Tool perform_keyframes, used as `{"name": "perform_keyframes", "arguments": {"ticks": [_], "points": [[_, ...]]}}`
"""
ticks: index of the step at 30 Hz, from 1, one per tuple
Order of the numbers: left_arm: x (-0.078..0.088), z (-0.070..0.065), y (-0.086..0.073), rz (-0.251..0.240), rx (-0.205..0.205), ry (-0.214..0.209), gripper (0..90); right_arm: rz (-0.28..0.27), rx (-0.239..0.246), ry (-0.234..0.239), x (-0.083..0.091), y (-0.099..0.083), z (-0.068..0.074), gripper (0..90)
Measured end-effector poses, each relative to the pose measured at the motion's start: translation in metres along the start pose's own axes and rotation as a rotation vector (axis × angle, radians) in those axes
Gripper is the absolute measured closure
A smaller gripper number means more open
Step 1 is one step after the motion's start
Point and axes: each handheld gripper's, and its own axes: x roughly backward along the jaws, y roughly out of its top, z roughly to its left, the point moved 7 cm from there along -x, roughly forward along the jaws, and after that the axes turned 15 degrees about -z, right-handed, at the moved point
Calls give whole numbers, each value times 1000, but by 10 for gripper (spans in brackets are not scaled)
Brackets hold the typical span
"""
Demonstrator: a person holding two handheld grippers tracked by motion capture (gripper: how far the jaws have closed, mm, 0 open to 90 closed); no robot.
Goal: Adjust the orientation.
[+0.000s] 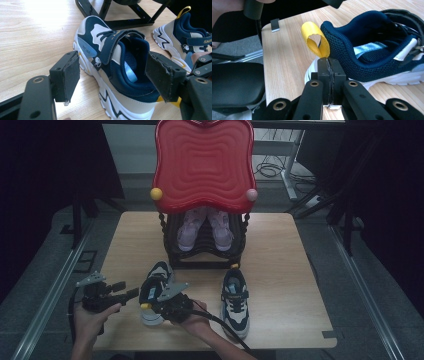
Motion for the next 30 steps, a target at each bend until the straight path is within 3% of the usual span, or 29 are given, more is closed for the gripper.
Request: {"name": "perform_keyframes", "arguments": {"ticks": [19, 25, 30], "points": [[6, 10, 1, -13, 18, 20, 280, -28, -10, 33, -28, 7, 4, 886], [6, 10, 1, -11, 19, 20, 280, -30, -12, 30, -26, 7, 4, 886], [6, 10, 0, -10, 19, 22, 280, -47, -9, 14, -11, 9, 1, 885]]}}
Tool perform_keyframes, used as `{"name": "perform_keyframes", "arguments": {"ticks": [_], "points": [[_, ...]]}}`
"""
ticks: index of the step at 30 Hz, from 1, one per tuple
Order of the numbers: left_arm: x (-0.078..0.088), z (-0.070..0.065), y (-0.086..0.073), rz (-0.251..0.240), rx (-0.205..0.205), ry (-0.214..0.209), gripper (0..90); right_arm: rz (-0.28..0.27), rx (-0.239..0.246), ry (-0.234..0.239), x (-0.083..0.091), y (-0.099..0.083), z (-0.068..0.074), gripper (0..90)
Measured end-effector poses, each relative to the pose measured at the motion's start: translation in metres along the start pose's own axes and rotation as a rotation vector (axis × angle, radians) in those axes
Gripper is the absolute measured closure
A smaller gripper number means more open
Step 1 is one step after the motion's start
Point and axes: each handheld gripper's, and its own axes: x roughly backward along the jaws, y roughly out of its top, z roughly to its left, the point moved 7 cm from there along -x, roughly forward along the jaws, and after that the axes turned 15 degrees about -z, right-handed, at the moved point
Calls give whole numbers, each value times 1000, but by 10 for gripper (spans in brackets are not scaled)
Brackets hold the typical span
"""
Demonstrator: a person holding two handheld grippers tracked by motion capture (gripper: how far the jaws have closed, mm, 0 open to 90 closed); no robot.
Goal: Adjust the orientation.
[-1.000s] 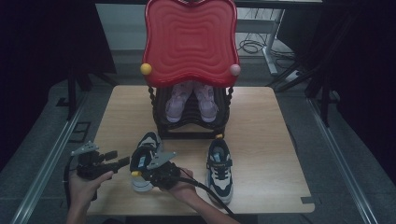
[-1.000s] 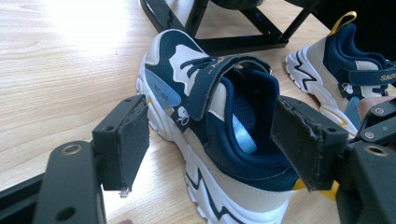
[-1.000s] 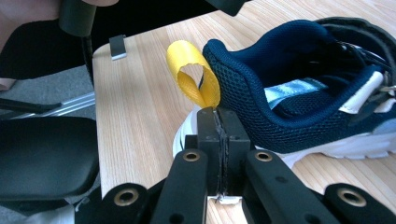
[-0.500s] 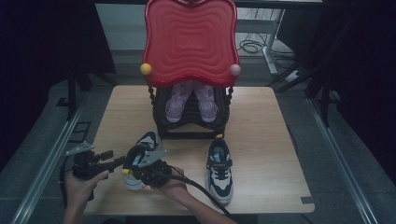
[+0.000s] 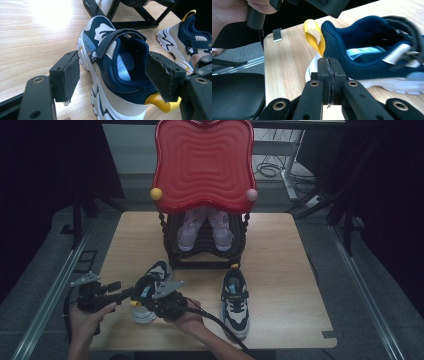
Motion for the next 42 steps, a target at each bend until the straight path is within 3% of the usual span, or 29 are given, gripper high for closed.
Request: {"name": "perform_keyframes", "arguments": {"ticks": [11, 12, 28, 42], "points": [[-1, -1, -1, 1, 0, 1, 280, -17, 15, -68, 50, -4, -14, 885], [-1, -2, -1, -2, -2, 2, 280, -11, 19, -90, 62, -8, -19, 883], [0, -1, -1, -10, 0, 10, 285, -56, -18, -223, 144, -23, -50, 879], [3, 1, -1, -16, -1, 15, 286, -88, -56, -317, 200, -33, -69, 877]]}}
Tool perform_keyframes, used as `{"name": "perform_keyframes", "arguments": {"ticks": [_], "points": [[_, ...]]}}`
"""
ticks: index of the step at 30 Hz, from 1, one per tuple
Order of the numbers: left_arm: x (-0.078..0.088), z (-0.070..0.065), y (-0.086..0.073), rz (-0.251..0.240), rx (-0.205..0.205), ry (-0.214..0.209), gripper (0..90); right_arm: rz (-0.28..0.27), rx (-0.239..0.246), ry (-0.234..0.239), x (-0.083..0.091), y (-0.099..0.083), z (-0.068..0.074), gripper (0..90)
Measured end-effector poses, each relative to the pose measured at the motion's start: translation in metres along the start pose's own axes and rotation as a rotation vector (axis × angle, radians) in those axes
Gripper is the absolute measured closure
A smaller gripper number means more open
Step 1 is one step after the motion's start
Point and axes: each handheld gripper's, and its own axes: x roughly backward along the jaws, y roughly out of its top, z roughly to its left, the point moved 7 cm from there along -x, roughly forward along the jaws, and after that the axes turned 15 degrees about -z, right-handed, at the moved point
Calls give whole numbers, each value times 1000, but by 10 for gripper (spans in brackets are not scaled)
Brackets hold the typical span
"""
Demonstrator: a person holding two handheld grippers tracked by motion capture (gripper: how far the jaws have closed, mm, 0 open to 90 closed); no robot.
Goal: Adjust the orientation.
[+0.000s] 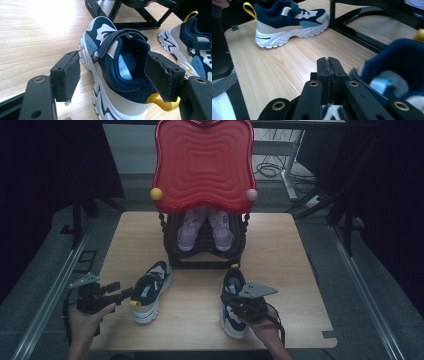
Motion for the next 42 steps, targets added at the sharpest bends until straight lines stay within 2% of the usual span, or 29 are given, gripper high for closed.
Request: {"name": "perform_keyframes", "arguments": {"ticks": [6, 19, 31, 38, 42], "points": [[1, 0, -1, 3, -1, 3, 288, -9, -13, -15, 6, 0, -5, 877], [1, 1, -1, 6, -2, 0, 288, 25, -13, -3, 7, -11, 0, 877], [2, 1, -1, 8, -2, -1, 290, 70, -8, 20, -1, -23, 10, 878], [3, 3, -1, 4, 2, 0, 289, 83, -23, 13, 4, -30, 12, 878], [3, 2, -1, 5, 2, 0, 290, 101, -30, 29, 2, -35, 16, 878]]}}
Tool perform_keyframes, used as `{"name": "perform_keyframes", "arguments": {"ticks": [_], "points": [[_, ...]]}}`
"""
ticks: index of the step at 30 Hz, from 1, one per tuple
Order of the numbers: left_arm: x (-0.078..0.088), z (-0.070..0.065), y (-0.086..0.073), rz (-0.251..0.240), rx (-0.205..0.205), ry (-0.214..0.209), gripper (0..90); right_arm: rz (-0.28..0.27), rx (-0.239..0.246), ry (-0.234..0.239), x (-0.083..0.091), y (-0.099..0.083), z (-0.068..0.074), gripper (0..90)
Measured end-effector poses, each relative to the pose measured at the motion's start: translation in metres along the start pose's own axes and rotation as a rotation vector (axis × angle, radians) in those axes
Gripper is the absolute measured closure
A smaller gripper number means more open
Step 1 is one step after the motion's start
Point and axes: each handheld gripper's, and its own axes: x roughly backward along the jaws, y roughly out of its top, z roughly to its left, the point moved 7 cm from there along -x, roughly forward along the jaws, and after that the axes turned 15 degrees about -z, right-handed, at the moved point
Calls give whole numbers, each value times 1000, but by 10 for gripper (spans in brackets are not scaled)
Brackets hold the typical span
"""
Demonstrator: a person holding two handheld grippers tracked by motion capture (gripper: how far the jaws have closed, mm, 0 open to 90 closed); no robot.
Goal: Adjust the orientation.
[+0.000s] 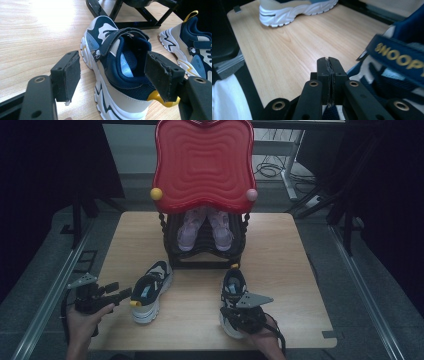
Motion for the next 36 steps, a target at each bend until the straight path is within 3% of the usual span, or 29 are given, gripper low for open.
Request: {"name": "perform_keyframes", "arguments": {"ticks": [20, 36], "points": [[1, 3, -1, 2, 3, 8, 290, 67, 19, -11, -4, -15, 4, 880], [1, 3, -1, 0, 4, 9, 289, 58, 0, -15, 3, -16, 2, 890]]}}
